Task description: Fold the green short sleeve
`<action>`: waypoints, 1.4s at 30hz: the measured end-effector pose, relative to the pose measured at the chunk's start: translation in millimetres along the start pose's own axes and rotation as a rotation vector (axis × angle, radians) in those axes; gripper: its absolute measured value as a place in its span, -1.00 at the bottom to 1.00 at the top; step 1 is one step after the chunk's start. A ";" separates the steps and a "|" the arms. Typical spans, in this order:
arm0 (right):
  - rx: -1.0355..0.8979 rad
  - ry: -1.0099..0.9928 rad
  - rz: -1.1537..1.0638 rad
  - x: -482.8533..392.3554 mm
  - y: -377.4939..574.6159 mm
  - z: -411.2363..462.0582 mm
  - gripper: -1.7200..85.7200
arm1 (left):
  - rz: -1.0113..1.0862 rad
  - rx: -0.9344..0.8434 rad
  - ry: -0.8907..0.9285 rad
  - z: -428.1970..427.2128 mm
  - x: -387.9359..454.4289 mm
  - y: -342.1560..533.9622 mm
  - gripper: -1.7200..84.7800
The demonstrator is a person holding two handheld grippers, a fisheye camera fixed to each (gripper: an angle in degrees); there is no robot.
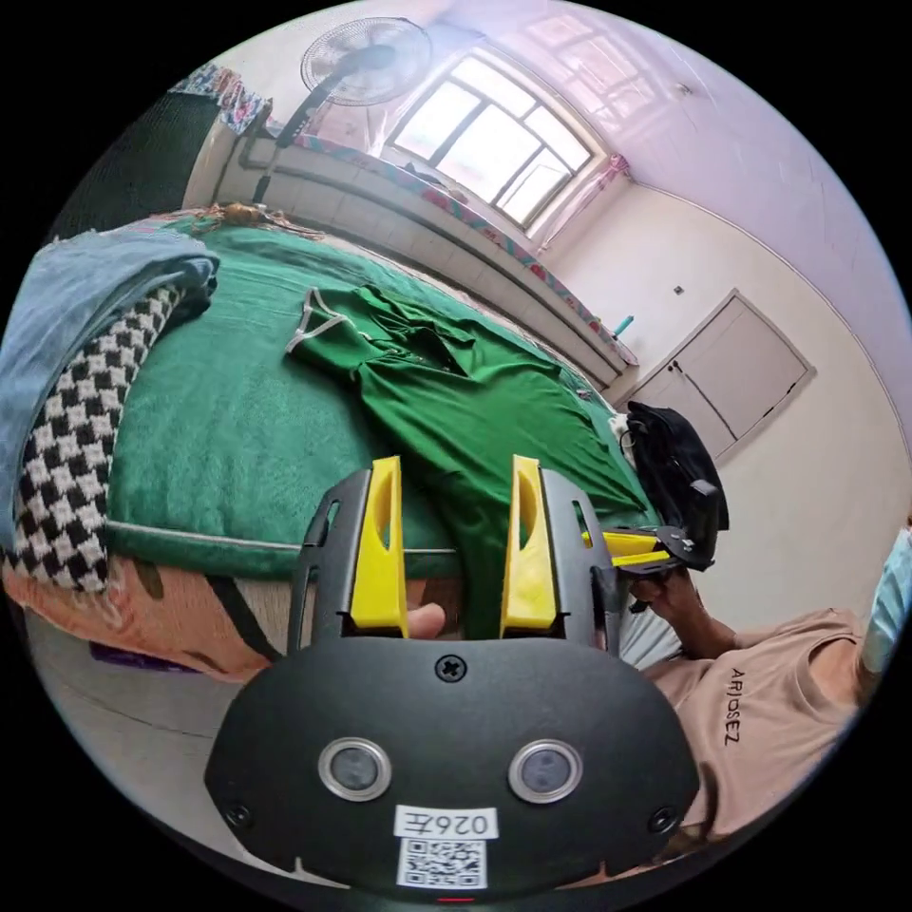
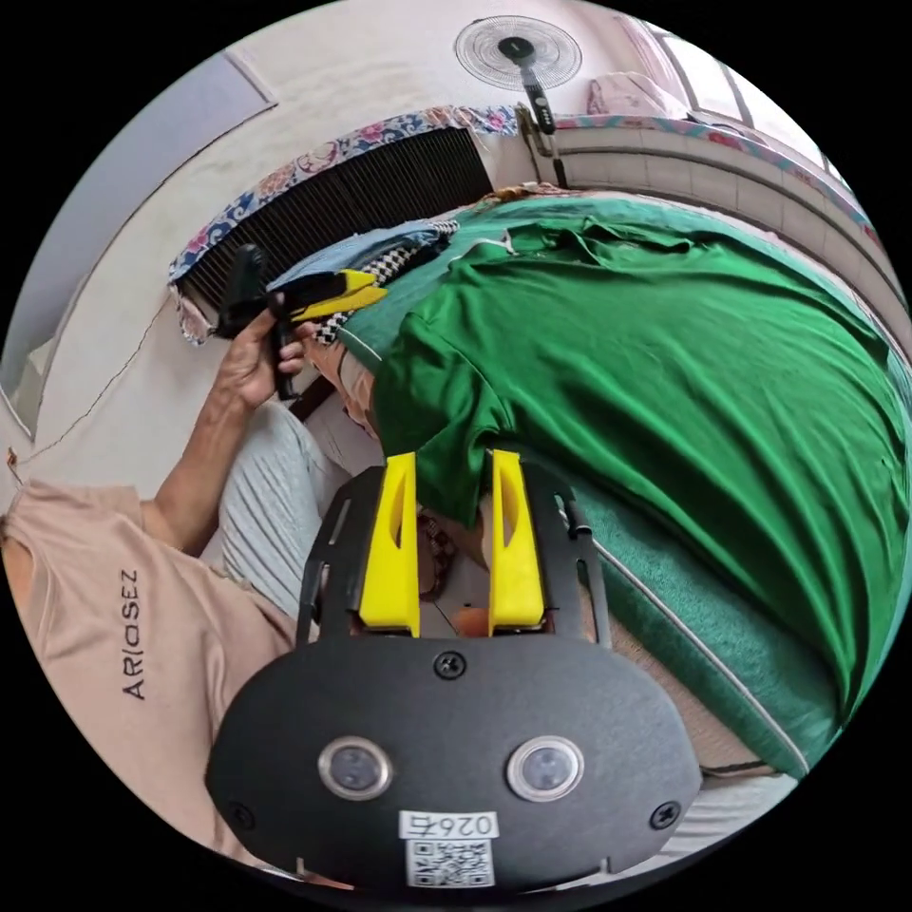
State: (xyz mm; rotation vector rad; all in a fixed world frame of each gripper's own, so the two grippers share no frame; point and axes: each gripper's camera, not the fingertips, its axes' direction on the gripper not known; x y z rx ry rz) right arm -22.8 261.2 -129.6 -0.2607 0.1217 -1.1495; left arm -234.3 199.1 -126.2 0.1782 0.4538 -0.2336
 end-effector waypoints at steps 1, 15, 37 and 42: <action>-0.055 0.012 0.007 1.3 5.4 11.0 -0.84 | -0.041 -0.030 -0.003 6.5 -0.3 23.2 -0.56; -0.057 0.038 0.120 -0.4 48.9 32.9 -0.80 | 0.038 -0.099 -0.102 24.8 39.6 88.5 -0.55; -0.075 -0.276 0.181 90.2 99.3 23.4 -0.99 | -0.085 -0.122 0.363 -37.6 -38.9 58.3 -0.98; -0.026 -0.543 0.260 139.7 86.7 18.8 -0.98 | -0.123 -0.063 0.517 -48.1 -55.9 19.6 -0.98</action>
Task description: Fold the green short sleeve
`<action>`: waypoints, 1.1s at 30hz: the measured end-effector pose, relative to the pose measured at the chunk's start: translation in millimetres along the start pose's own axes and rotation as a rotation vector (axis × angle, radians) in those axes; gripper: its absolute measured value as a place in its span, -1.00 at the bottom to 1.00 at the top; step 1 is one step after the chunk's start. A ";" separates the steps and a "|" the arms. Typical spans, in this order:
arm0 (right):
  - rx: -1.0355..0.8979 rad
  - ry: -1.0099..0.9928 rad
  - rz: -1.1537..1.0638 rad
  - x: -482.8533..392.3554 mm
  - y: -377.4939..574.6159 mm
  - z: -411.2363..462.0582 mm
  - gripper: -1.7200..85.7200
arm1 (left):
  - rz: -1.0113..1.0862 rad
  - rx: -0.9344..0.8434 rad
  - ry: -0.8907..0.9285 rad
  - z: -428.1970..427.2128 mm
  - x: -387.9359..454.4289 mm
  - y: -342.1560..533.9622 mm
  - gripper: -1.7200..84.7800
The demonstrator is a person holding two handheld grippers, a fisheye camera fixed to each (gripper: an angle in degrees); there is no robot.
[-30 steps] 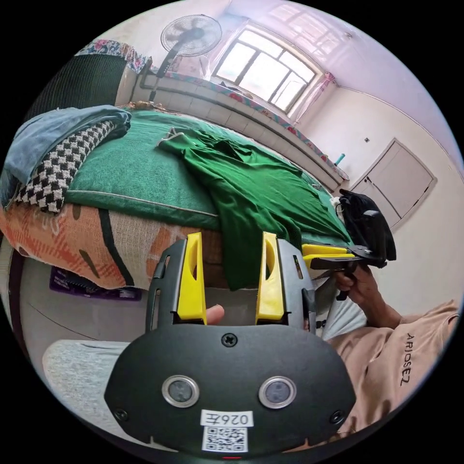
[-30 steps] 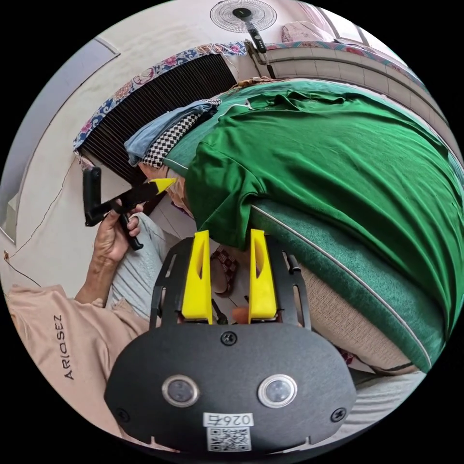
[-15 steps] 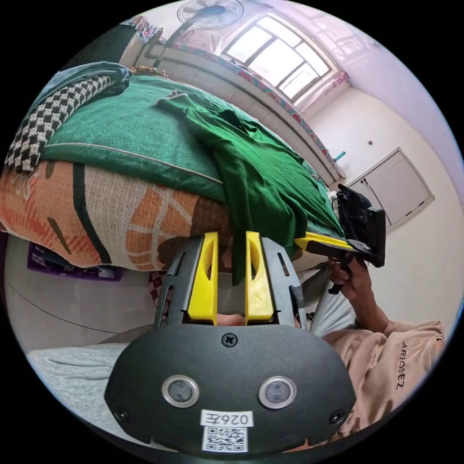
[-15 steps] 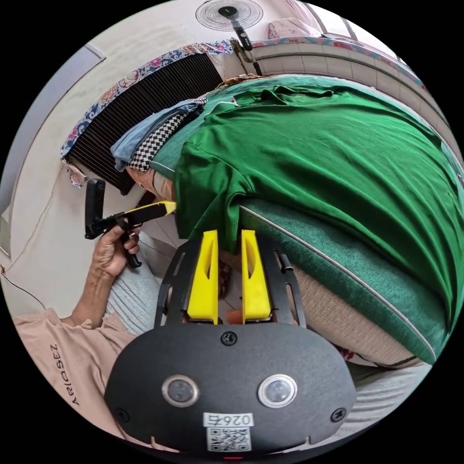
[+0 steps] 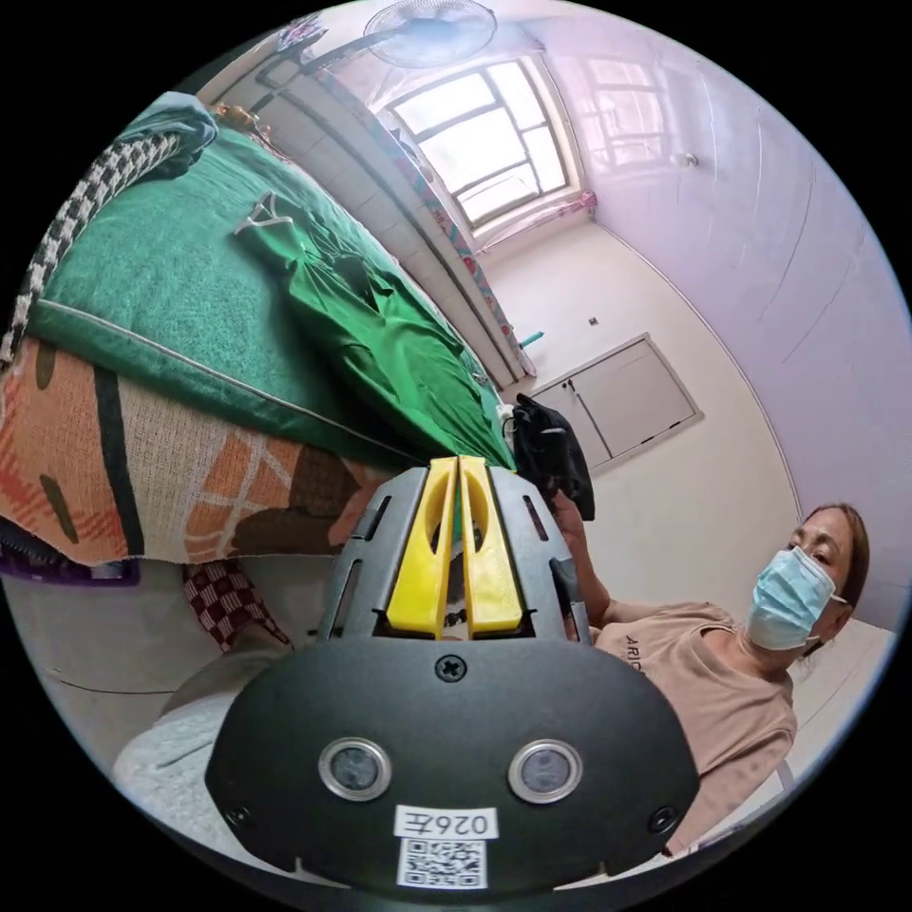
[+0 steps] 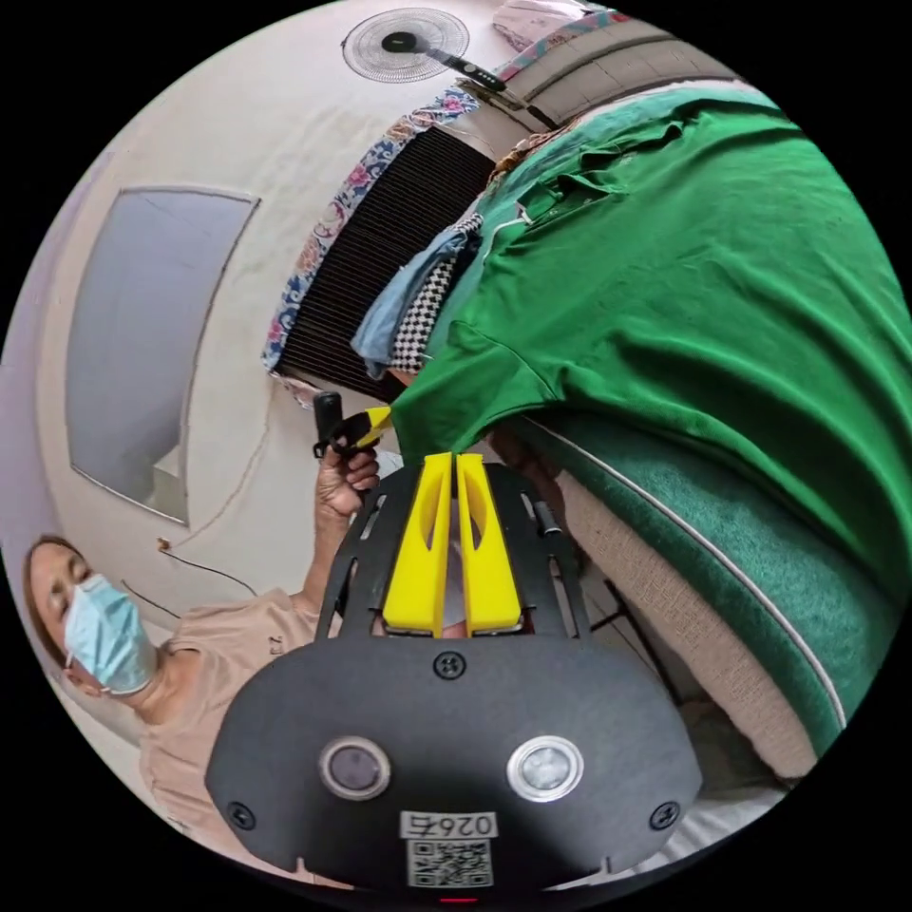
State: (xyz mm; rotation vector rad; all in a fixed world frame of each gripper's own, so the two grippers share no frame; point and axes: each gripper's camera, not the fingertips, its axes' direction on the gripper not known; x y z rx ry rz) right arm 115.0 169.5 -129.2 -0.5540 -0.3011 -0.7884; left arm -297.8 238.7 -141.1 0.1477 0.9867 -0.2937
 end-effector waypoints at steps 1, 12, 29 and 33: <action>0.008 -0.078 0.037 12.9 -8.2 -3.2 -0.97 | -0.029 0.027 0.037 -2.8 -5.3 -13.0 -0.98; 0.445 -0.318 0.452 147.0 -27.6 -39.1 -0.82 | -0.160 0.094 0.099 33.7 -50.9 -173.9 -0.85; -0.125 0.568 -0.170 16.0 -149.5 85.2 -0.99 | 0.334 -0.632 -0.707 198.1 54.1 -243.2 -0.94; -0.002 0.454 -0.171 7.2 -144.0 55.1 -0.99 | 0.401 -0.548 -0.690 193.5 81.8 -248.3 -0.96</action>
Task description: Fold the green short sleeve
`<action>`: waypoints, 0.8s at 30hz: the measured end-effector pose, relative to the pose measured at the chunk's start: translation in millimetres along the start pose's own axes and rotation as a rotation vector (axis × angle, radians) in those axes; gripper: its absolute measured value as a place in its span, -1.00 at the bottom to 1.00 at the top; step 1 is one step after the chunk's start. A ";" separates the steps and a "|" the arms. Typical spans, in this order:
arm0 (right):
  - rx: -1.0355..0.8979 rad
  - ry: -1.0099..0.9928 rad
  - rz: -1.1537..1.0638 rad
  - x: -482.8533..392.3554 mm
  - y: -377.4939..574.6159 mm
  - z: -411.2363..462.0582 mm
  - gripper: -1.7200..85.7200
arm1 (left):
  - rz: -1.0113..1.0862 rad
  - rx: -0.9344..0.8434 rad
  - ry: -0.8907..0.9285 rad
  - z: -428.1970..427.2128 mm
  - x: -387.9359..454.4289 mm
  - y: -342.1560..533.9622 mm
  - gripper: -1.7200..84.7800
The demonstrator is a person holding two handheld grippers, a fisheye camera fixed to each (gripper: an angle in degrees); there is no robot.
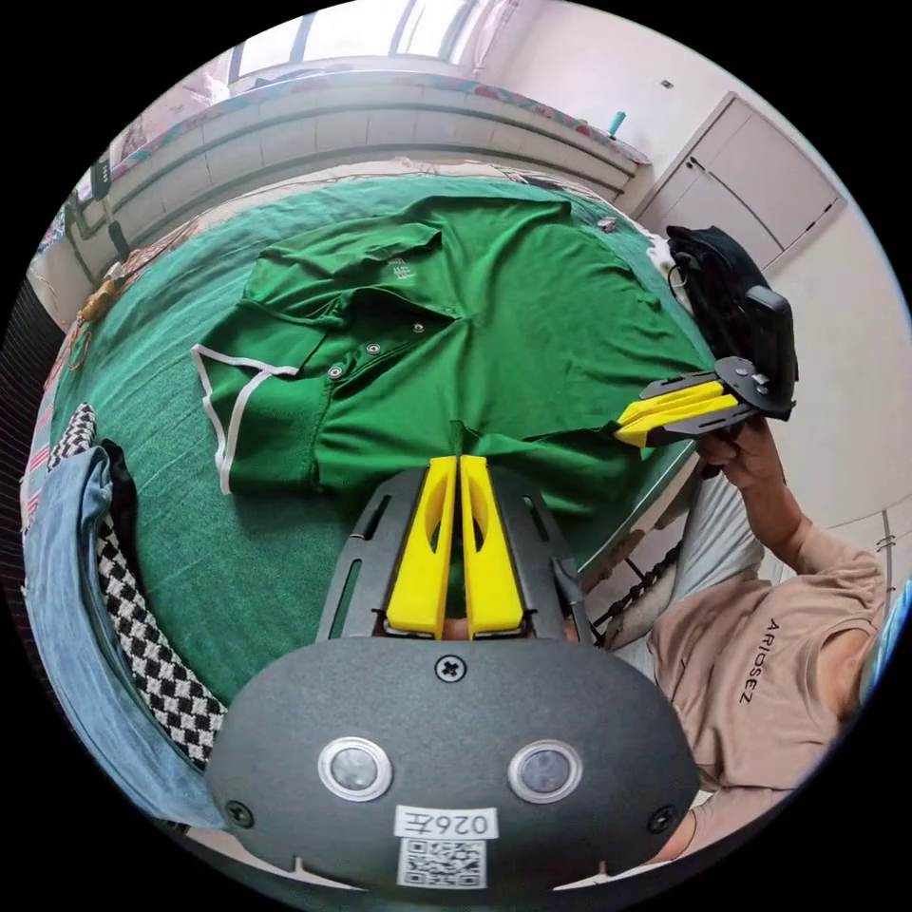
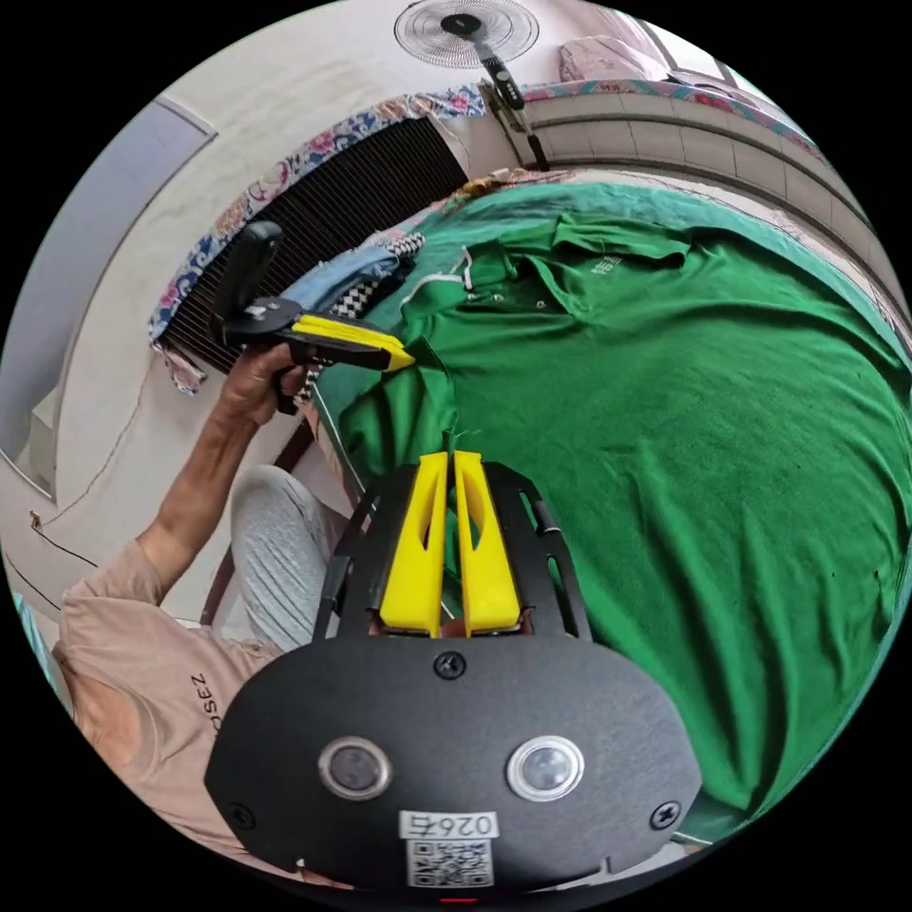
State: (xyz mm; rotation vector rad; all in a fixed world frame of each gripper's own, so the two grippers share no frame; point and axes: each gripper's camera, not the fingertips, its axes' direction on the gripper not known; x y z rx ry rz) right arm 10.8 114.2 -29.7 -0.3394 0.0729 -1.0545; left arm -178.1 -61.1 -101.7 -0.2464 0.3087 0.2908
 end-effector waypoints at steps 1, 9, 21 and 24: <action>0.032 -0.024 0.013 4.6 -1.1 -6.9 -1.00 | 0.006 0.020 0.003 -3.0 2.4 -3.3 -0.97; -0.040 0.009 0.141 61.9 -27.1 30.2 -0.97 | -0.154 -0.055 0.120 27.8 -37.6 -14.9 -0.93; -0.015 0.192 -0.038 1.9 -24.1 29.0 -0.85 | -0.097 0.120 0.040 -21.2 8.9 47.3 -0.87; -0.048 0.193 -0.116 -24.4 -14.8 35.4 -0.84 | 0.017 0.097 0.075 -13.5 16.2 47.3 -0.77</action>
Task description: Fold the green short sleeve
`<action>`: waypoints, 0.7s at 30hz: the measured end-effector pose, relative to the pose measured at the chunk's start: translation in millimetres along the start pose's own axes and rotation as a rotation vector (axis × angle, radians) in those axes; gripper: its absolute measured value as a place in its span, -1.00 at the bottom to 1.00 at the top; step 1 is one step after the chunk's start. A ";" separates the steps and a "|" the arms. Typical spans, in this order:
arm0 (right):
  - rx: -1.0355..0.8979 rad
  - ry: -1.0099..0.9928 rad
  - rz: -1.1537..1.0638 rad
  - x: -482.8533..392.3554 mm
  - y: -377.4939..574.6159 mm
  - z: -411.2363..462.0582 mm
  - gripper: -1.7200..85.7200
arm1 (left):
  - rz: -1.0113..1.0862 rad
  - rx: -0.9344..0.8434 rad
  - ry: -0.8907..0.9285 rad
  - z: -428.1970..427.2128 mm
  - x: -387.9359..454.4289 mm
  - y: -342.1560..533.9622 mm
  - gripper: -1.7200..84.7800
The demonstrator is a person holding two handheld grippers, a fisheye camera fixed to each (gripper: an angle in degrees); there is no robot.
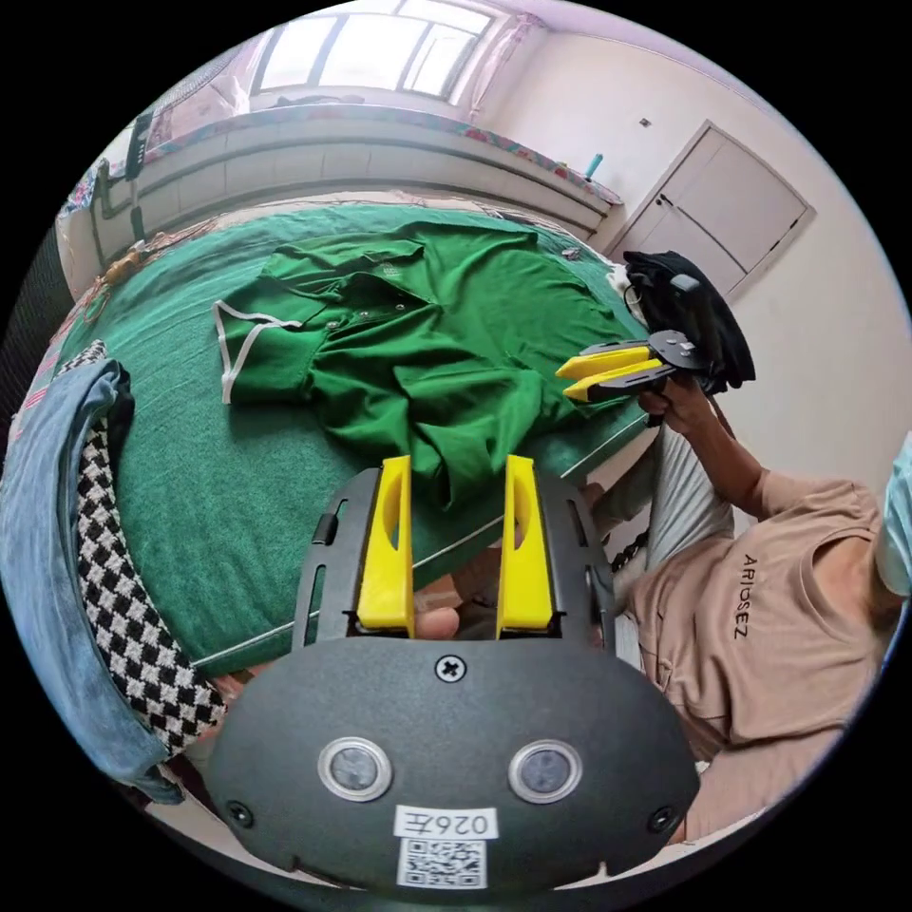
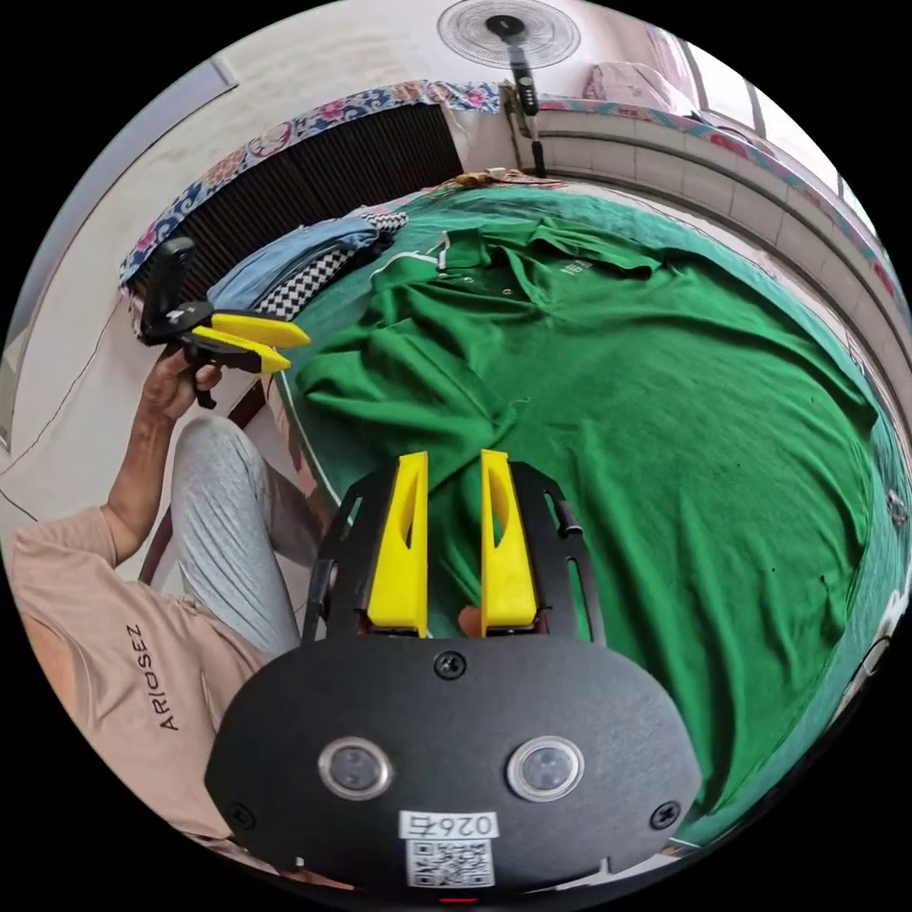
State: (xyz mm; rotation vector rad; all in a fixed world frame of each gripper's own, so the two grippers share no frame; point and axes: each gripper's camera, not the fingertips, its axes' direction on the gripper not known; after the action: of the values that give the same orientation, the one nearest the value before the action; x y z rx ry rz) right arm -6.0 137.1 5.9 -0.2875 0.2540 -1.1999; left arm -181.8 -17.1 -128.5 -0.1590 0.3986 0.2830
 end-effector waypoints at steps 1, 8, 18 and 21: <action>-0.010 -0.014 -0.014 -7.1 1.8 3.0 -0.84 | 0.035 -0.047 -0.036 10.2 1.1 -5.1 -0.75; -0.094 -0.080 -0.013 2.2 -5.7 34.7 -0.97 | 0.199 -0.240 0.059 7.7 -33.4 -30.8 -0.95; -0.117 -0.214 0.033 24.8 -16.9 41.4 -0.97 | 0.120 -0.151 0.147 -15.9 -84.2 -2.1 -0.97; -0.102 -0.200 0.029 23.6 -22.1 29.0 -0.97 | 0.190 -0.043 0.188 -12.3 -76.5 0.9 -0.97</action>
State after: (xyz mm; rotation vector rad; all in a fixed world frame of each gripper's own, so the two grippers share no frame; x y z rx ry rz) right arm -7.3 110.0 39.8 -0.4884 0.1452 -1.1221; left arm -254.0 -37.1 -109.0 -0.1906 0.5957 0.4657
